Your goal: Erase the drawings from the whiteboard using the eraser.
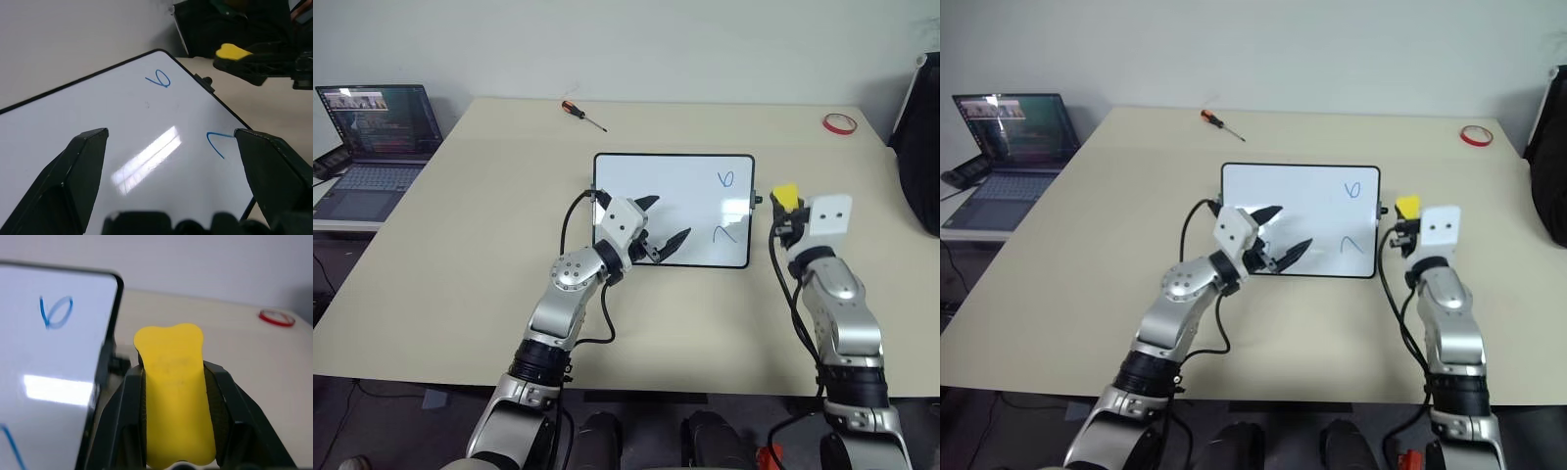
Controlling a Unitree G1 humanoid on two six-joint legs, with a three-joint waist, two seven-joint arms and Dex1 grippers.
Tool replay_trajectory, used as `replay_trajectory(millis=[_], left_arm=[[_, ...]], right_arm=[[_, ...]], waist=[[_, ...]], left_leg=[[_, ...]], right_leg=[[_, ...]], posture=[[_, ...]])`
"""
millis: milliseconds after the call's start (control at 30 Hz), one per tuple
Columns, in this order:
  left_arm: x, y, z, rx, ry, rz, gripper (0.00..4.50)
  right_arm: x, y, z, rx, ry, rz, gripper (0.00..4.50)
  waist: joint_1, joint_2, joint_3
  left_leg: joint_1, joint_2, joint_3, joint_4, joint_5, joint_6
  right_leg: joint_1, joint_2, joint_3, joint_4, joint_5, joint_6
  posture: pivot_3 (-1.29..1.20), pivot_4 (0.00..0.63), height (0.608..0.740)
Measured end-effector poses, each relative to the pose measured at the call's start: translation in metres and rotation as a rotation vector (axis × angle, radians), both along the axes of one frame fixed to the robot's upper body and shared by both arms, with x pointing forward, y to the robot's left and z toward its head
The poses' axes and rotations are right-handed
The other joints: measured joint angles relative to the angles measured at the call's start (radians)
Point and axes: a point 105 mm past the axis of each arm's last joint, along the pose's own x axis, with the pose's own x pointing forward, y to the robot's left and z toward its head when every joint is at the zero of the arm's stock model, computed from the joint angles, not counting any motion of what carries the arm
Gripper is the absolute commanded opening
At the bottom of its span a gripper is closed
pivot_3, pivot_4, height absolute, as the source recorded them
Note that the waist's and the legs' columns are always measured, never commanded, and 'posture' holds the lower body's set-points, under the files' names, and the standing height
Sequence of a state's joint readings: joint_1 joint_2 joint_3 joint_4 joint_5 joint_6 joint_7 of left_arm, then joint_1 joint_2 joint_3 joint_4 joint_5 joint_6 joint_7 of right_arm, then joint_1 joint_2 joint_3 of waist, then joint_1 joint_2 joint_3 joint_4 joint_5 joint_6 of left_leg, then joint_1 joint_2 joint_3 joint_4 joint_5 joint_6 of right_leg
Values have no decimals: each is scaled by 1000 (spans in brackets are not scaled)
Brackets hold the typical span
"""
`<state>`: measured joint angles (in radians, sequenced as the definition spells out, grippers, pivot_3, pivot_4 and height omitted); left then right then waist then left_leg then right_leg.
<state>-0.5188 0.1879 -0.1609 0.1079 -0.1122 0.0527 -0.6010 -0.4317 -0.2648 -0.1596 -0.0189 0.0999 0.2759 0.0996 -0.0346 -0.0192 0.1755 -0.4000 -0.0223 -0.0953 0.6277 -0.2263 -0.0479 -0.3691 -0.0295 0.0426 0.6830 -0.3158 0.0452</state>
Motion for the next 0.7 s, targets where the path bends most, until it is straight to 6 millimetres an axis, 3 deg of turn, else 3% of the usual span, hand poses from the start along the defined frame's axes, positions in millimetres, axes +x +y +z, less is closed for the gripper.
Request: replay_trajectory(millis=[167, 367, 567, 700], left_arm=[[2, -3, -3, -11, 8, -1, 4500], [1, -8, 0, -17, 0, -9, 4500], [1, -8, 0, -13, -1, -9, 4500], [1, -7, -1, -8, -2, -6, 4500]], right_arm=[[19, 10, 19, 21, -58, 19, 1217], [32, 29, 14, 37, -57, 64, 1217], [34, 54, 23, 46, -98, 139, 1217], [36, 68, 14, 45, -73, 179, 1217]], waist=[[2, 0, 0], [-1, 0, 0], [-1, 0, 0], [0, 0, 0]], left_leg=[[-1, 0, 0, 0, 0, 0], [-1, 0, 1, 0, 0, 0], [-1, 0, 0, 0, 0, 0], [-1, 0, 0, 0, 0, 0]], right_leg=[[0, 0, 0, -1, 0, 0], [-1, 0, 1, 0, 0, 0], [-1, 0, 0, 0, 0, 0], [-1, 0, 0, 0, 0, 0]], posture=[[0, 150, 740], [0, 150, 740], [0, 150, 740], [0, 150, 740]])
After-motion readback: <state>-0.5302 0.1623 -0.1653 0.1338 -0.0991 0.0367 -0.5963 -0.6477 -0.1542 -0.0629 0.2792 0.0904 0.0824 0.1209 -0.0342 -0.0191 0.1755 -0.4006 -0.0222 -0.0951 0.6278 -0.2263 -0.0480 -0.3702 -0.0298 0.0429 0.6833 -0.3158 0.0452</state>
